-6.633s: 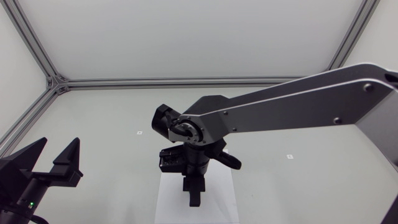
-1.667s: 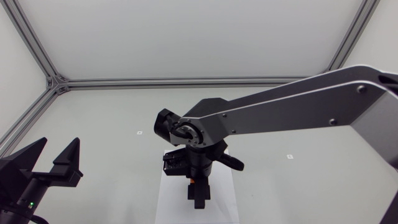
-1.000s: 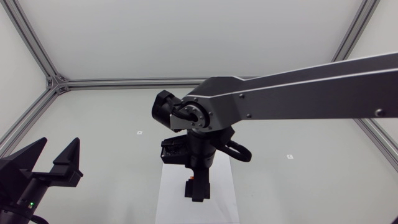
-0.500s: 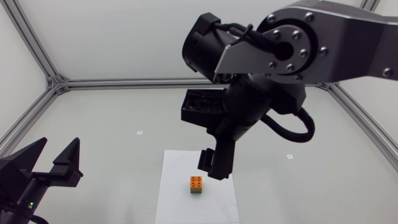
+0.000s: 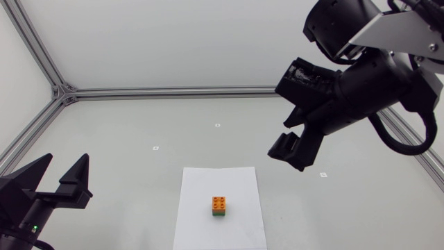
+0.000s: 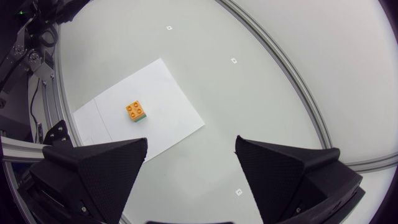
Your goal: Pick up the orange 2x2 brick with the right arm and stack it on top of the green 2x2 brick in the center
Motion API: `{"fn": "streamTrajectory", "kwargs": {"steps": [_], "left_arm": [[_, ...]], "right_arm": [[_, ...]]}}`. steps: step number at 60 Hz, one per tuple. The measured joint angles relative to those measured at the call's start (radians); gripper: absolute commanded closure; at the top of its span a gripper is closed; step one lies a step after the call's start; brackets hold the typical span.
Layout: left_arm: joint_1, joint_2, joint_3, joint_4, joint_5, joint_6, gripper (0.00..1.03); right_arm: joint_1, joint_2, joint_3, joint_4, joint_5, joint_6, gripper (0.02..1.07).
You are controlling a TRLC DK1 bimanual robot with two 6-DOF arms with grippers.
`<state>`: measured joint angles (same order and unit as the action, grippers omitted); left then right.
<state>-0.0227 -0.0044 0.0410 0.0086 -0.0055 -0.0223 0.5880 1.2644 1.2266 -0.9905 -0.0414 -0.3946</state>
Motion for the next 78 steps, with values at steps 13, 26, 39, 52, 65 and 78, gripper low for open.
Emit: {"fn": "streamTrajectory", "kwargs": {"steps": [13,26,39,52,65,78], "left_arm": [[0.000,0.000,0.000,0.000,0.000,0.000,0.04],[0.000,0.000,0.000,0.000,0.000,0.000,0.04],[0.000,0.000,0.000,0.000,0.000,0.000,0.04],[0.000,0.000,0.000,0.000,0.000,0.000,0.04],[0.000,0.000,0.000,0.000,0.000,0.000,0.04],[0.000,0.000,0.000,0.000,0.000,0.000,0.04]], "right_arm": [[-0.079,-0.098,-0.078,0.046,-0.015,0.006,0.07],[-0.170,-0.223,-0.197,0.106,-0.015,0.029,0.07],[-0.265,-0.372,-0.318,0.147,-0.014,0.030,0.07],[-0.371,-0.517,-0.447,0.243,-0.018,0.034,0.07],[-0.483,-0.694,-0.601,0.356,-0.042,0.055,0.07],[-0.574,-0.837,-0.721,0.465,-0.041,0.055,0.07]]}}
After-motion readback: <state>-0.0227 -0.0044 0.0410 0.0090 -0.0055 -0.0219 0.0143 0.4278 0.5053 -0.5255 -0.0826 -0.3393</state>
